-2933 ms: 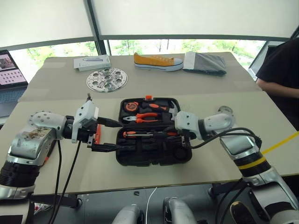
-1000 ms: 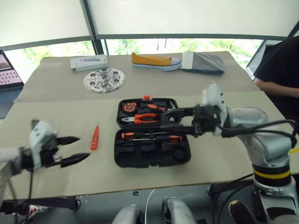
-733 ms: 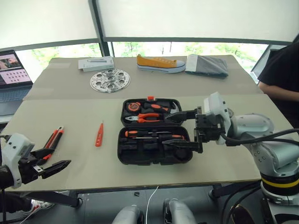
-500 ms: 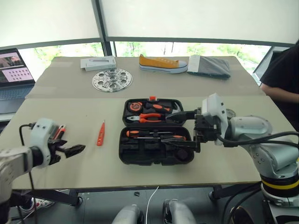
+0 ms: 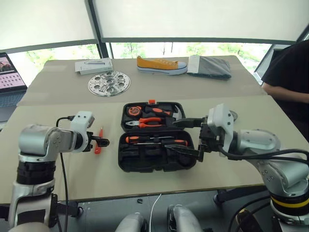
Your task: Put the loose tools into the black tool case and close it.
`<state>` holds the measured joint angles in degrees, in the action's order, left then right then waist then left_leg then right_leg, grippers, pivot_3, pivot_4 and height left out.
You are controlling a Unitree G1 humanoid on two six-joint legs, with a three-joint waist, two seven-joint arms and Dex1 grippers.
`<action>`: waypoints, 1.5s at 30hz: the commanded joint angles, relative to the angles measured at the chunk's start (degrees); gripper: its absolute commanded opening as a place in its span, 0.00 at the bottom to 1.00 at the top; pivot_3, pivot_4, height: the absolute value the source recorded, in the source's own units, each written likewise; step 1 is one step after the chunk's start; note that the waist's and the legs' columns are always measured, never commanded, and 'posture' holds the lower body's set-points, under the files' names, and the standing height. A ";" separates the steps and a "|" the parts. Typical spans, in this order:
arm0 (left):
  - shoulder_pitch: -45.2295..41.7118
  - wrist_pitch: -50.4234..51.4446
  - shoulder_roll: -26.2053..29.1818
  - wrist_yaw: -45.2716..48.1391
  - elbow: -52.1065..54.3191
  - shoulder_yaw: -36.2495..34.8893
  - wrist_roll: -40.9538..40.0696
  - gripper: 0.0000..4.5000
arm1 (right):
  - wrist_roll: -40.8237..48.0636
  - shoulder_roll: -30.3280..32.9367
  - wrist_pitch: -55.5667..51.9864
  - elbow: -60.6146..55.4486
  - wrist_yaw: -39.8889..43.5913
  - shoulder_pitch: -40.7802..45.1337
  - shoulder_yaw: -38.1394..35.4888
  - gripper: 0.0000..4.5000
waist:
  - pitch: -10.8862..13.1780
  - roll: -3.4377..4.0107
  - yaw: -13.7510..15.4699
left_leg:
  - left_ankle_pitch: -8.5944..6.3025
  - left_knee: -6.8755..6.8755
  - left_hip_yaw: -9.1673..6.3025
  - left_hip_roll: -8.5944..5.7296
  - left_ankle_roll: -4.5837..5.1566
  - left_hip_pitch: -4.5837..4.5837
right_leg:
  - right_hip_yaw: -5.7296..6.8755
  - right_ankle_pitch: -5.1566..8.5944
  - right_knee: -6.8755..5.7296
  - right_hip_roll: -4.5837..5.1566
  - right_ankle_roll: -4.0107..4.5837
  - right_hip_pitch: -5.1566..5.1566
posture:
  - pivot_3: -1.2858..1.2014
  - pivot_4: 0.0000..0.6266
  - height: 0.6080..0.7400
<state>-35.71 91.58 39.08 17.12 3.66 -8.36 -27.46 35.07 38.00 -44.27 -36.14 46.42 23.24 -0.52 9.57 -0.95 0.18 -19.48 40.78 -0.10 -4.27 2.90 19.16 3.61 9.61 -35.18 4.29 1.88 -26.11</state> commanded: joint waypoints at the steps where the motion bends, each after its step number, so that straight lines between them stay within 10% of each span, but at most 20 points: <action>1: 1.24 0.92 -1.37 -0.81 -2.96 -0.15 0.14 0.62 | 1.15 1.28 0.58 -2.51 -0.99 -0.24 -2.21 1.00 | -0.03 0.05 0.14 | 0.00 0.00 0.01 0.00 -0.02 -0.01 | -0.03 0.00 -0.03 0.01 0.00 0.00 | 0.52 0.24 1.00; 8: 1.54 -10.04 2.08 4.45 -5.60 3.06 3.12 0.09 | 2.16 4.41 0.31 -3.29 0.25 -2.97 -3.36 1.00 | -0.06 0.09 0.58 | 0.13 0.00 0.02 0.00 0.22 -0.01 | -0.09 0.00 -0.05 0.03 0.00 0.00 | 0.52 0.24 1.00; 14: 1.07 -52.16 14.79 40.66 -2.76 15.16 7.10 0.09 | 3.62 10.31 0.48 -5.40 4.10 -8.95 -4.58 1.00 | 0.00 -0.02 0.73 | 0.09 0.05 -0.02 0.03 0.12 0.17 | 0.03 -0.06 0.07 0.05 0.10 -0.07 | 0.52 0.24 1.00; 21: -6.25 -64.59 13.38 63.17 -6.29 25.34 9.71 0.09 | 3.14 11.37 0.85 -7.84 2.37 -11.05 -4.24 1.00 | 0.02 -0.04 0.84 | 0.20 0.06 0.05 0.04 0.48 0.24 | 0.10 -0.06 0.19 0.12 0.09 -0.04 | 0.52 0.24 1.00; 33: -19.33 -60.06 1.64 68.35 -16.17 37.94 22.23 0.09 | 5.32 10.50 -2.09 -10.76 -4.55 -12.06 -5.85 1.00 | 0.03 -0.06 0.83 | 0.05 0.49 0.00 0.09 1.21 0.71 | 0.15 -0.09 0.16 0.05 0.02 -0.18 | 0.52 0.24 1.00; 45: -17.91 -63.22 1.30 70.76 -15.96 41.14 27.40 0.09 | 5.35 11.06 -1.58 -11.93 -7.28 -13.90 -6.36 1.00 | 0.02 -0.05 0.71 | -0.19 1.04 0.00 0.09 1.63 1.02 | 0.17 -0.20 0.20 0.04 -0.27 -0.21 | 0.52 0.24 1.00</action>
<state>-53.97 29.23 40.19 87.88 -12.23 32.16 -1.81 40.05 48.23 -46.44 -45.96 39.05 9.38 -5.32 9.59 -1.00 0.89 -19.67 41.82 -0.11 -4.18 4.53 20.19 3.78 9.41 -34.99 4.33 1.62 -26.32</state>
